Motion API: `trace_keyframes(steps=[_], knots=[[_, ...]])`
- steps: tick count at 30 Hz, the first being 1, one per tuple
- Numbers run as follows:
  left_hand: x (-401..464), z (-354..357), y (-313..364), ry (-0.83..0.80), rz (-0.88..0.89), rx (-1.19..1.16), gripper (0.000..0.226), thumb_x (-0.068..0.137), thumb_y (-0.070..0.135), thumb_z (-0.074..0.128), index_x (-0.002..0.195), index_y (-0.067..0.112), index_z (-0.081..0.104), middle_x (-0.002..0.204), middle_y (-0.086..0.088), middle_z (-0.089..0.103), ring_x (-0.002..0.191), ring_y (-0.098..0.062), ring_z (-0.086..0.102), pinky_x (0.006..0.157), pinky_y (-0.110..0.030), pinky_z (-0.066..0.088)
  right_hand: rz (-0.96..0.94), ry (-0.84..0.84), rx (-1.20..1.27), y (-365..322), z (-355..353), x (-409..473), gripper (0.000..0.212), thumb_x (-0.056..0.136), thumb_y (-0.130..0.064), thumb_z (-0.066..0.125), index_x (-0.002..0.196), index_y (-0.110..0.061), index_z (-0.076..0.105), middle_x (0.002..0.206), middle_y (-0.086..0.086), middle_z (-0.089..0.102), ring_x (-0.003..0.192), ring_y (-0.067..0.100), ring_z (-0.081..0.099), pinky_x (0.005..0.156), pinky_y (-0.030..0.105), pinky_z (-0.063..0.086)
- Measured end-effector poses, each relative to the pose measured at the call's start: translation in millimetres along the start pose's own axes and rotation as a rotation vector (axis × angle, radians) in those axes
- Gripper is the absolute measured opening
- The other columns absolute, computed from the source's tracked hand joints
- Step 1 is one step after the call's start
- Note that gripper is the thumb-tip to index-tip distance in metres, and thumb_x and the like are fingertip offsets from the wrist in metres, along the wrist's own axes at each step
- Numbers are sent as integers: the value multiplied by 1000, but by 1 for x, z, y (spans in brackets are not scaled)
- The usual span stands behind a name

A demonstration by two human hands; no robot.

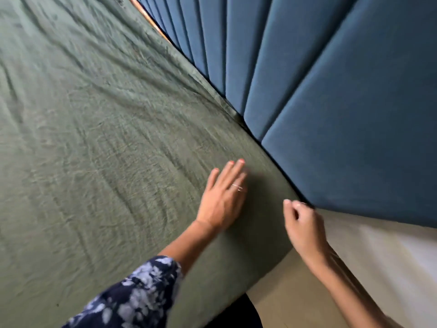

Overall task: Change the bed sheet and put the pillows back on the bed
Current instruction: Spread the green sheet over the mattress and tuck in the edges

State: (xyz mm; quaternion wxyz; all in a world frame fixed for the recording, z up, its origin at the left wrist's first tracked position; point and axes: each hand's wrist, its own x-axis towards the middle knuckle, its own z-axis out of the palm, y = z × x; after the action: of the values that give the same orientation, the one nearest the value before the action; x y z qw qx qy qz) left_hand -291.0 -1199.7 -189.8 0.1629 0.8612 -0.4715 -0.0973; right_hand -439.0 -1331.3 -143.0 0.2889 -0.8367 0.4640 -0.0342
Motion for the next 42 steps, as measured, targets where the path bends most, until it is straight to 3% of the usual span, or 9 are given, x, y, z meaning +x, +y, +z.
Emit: trace_keyframes(steps=[6,11,14,20,24,27,31,37,42], knots=[[-18,-52,-133,84,-692,16,50,101,37,34,148,19,36,159,0,23,147,-19,20,117,-46,14,-496,-194,-34,-107,78,42,33,90,-34,39,86,-12,62,93,7,60,83,30,59,77,38,45],[-40,-72,-200,92,-915,56,57,102,39,35,153,19,22,161,3,11,149,-18,9,117,-47,6,-771,-133,-231,-179,136,107,51,90,-37,40,117,-2,63,127,21,59,116,36,57,97,44,47],[-32,-79,-224,111,-974,24,61,101,45,32,154,21,15,162,4,4,149,-19,3,118,-48,1,-727,-133,-296,-222,150,155,56,90,-36,37,125,3,57,132,26,53,121,40,53,100,47,44],[11,-87,-253,-10,-988,-87,79,89,73,23,151,37,-12,159,5,-22,147,-22,-18,114,-52,-11,-582,-79,-611,-291,136,215,43,93,-3,36,137,-5,37,129,18,50,116,38,52,89,46,44],[42,-85,-268,-121,-943,-160,91,80,84,25,149,41,-16,157,5,-29,144,-24,-26,112,-55,-15,-396,-70,-665,-312,140,250,30,99,-11,42,127,-3,49,126,21,56,118,41,52,92,46,44],[48,-80,-274,-216,-946,-207,95,75,88,26,147,44,-17,154,6,-35,141,-24,-33,110,-55,-19,-289,-185,-678,-321,149,262,37,98,-26,53,126,-4,54,131,19,54,122,38,50,94,44,42],[50,-84,-276,-269,-954,-251,96,74,88,29,145,47,-20,151,9,-39,139,-22,-37,110,-55,-19,-199,-128,-531,-318,159,269,29,92,-13,55,120,-7,54,124,17,59,117,37,55,90,40,45],[50,-86,-278,-317,-961,-293,95,74,87,30,142,50,-25,147,11,-44,136,-21,-41,109,-55,-21,-255,66,-56,-303,161,254,30,96,-6,37,125,-1,40,108,31,60,98,46,56,72,43,32],[50,-88,-276,-315,-968,-284,93,74,86,30,142,51,-24,148,11,-43,137,-21,-40,109,-54,-21,-539,-172,-188,-256,176,241,61,98,-33,42,150,-13,19,143,21,45,125,35,48,105,38,35]])
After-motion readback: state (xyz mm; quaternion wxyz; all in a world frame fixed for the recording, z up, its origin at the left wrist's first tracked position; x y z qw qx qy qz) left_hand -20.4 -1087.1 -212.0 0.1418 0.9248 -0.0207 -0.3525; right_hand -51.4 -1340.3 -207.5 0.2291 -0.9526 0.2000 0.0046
